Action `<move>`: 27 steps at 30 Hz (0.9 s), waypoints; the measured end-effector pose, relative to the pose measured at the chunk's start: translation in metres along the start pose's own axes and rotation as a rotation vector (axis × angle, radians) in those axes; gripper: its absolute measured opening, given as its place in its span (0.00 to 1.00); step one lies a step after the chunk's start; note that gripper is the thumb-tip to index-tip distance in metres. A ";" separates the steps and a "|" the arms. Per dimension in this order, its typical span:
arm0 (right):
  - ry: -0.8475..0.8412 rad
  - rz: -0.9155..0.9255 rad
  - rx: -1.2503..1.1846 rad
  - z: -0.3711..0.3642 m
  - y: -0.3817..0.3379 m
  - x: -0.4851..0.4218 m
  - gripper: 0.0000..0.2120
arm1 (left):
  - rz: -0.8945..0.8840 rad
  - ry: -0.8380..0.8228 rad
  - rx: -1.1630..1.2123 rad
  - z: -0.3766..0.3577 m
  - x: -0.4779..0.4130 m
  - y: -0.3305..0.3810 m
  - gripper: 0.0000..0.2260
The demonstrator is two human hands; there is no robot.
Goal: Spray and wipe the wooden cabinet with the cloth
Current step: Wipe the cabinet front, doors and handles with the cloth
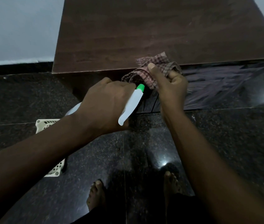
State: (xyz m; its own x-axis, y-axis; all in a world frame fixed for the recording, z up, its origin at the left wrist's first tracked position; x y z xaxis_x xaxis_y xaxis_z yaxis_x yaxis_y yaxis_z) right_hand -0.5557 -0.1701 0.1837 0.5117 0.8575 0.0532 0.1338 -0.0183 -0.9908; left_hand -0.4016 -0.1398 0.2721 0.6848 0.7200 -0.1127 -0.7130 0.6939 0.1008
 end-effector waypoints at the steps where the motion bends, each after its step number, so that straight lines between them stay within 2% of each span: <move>1: 0.022 -0.006 0.004 0.002 0.001 -0.002 0.17 | -0.002 -0.004 0.000 0.000 0.000 0.000 0.07; 5: 0.179 -0.110 -0.223 0.029 0.006 -0.015 0.05 | -0.007 0.022 -0.015 0.002 0.000 0.001 0.04; 8: 0.225 -0.096 -0.225 0.050 0.008 -0.024 0.08 | -0.001 0.043 0.002 0.003 -0.001 0.000 0.06; 10: 0.170 0.012 -0.104 0.048 0.005 -0.024 0.12 | 0.007 0.047 0.021 0.002 -0.003 0.000 0.07; 13: -0.069 0.192 0.184 0.025 -0.003 -0.019 0.20 | 0.006 0.016 0.017 0.000 -0.008 0.005 0.11; 16: -0.181 0.262 0.337 0.013 -0.009 -0.020 0.27 | 0.005 0.038 0.013 0.006 -0.012 0.011 0.16; 20: -0.288 0.334 0.486 0.019 -0.019 -0.028 0.27 | -0.012 0.057 0.027 0.011 -0.016 0.021 0.20; 23: -0.406 0.345 0.644 0.029 -0.023 -0.039 0.27 | 0.004 0.055 0.038 0.010 -0.020 0.024 0.19; 27: -0.379 0.427 0.721 0.057 -0.038 -0.050 0.28 | 0.021 0.052 0.055 0.004 -0.026 0.025 0.14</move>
State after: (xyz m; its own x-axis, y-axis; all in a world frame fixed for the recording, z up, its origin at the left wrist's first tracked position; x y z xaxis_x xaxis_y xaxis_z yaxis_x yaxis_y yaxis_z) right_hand -0.6343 -0.1829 0.2114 0.0665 0.9651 -0.2532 -0.6297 -0.1562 -0.7609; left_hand -0.4363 -0.1410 0.2818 0.6601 0.7337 -0.1612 -0.7167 0.6794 0.1573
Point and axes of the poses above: each hand's wrist, its own x-axis away from the middle knuckle, its own z-axis out of the back of the hand, y = z × x, the point moved 5 cm from there along -x, towards the middle knuckle, and after that the axes turned 2 degrees about y, right-handed, at the moved point
